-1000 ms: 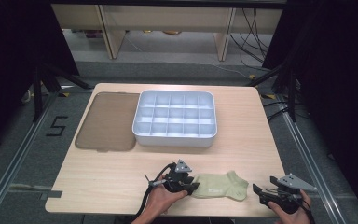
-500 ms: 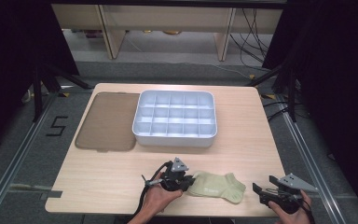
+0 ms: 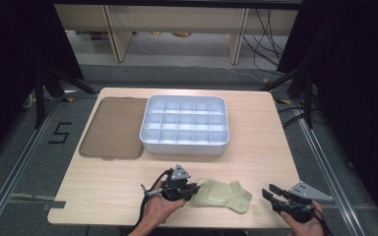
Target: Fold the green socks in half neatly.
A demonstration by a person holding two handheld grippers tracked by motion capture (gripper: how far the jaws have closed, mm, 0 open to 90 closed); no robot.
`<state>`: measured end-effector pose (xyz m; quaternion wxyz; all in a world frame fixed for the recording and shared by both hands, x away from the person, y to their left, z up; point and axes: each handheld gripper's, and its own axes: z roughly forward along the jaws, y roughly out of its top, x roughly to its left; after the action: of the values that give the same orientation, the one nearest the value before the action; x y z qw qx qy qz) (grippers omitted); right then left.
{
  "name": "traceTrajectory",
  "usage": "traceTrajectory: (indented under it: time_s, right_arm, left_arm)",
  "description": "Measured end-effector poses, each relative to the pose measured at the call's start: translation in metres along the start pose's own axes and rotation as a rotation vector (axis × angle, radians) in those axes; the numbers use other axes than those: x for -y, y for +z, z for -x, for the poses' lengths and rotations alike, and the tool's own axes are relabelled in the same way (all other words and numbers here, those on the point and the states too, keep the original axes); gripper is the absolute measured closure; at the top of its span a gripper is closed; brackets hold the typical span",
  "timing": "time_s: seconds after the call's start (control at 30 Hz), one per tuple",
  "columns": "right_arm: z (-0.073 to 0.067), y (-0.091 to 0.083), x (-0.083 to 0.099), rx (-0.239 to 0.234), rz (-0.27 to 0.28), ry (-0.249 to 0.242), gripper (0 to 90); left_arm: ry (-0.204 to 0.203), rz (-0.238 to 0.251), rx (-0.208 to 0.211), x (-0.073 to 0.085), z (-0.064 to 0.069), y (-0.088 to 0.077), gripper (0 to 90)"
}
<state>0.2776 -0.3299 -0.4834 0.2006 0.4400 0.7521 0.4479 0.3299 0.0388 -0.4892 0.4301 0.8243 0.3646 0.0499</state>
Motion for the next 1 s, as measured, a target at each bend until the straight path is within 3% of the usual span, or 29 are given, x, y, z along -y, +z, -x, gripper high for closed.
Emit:
traceTrajectory:
  time_s: [0.03, 0.07, 0.1, 0.2, 0.27, 0.3, 0.37, 0.4, 0.5, 0.53, 0.6, 0.67, 0.83, 1.0]
  right_arm:
    - [-0.009, 0.003, -0.006, -0.032, -0.019, -0.011, 77.2]
    - [-0.009, 0.003, -0.006, -0.032, -0.019, -0.011, 77.2]
    - [-0.019, 0.009, -0.010, -0.065, -0.020, -0.020, 82.0]
    - [-0.025, 0.015, -0.013, -0.092, -0.023, -0.063, 85.2]
    - [-0.033, 0.022, -0.016, -0.131, -0.031, -0.093, 87.6]
    - [-0.041, 0.028, -0.018, -0.171, -0.047, -0.108, 89.4]
    - [-0.048, 0.030, -0.019, -0.179, -0.068, -0.100, 89.9]
    - [-0.049, 0.035, -0.021, -0.190, -0.058, -0.146, 90.0]
    - [-0.060, 0.046, -0.024, -0.222, -0.090, -0.145, 90.0]
    - [-0.062, 0.051, -0.026, -0.225, -0.082, -0.180, 90.0]
    - [-0.069, 0.060, -0.030, -0.247, -0.107, -0.185, 90.0]
    - [-0.072, 0.071, -0.033, -0.264, -0.112, -0.228, 90.0]
    - [-0.088, 0.100, -0.042, -0.312, -0.150, -0.249, 90.0]
    - [-0.105, 0.113, -0.043, -0.350, -0.175, -0.274, 90.0]
  left_arm:
    - [-0.003, 0.001, -0.004, 0.001, -0.001, -0.003, 82.9]
    - [-0.009, 0.000, -0.005, 0.002, -0.002, -0.005, 82.9]
    - [-0.019, 0.008, -0.005, 0.003, -0.003, -0.007, 82.8]
    - [-0.012, 0.005, -0.011, 0.007, -0.008, -0.013, 82.8]
    - [-0.022, -0.001, -0.020, 0.010, -0.010, -0.016, 82.8]
    - [-0.027, 0.000, -0.020, 0.011, -0.012, -0.018, 82.8]
    - [-0.035, 0.002, -0.022, 0.014, -0.015, -0.022, 82.8]
    - [-0.033, -0.005, -0.022, 0.016, -0.017, -0.024, 82.8]
    - [-0.039, -0.007, -0.035, 0.019, -0.023, -0.030, 82.8]
    - [-0.043, -0.005, -0.037, 0.020, -0.024, -0.032, 82.8]
    - [-0.051, -0.005, -0.039, 0.022, -0.026, -0.035, 82.8]
    - [-0.054, -0.005, -0.049, 0.023, -0.028, -0.038, 82.8]
    - [-0.060, -0.005, -0.056, 0.027, -0.033, -0.046, 82.8]
    - [-0.065, -0.010, -0.066, 0.029, -0.037, -0.049, 82.8]
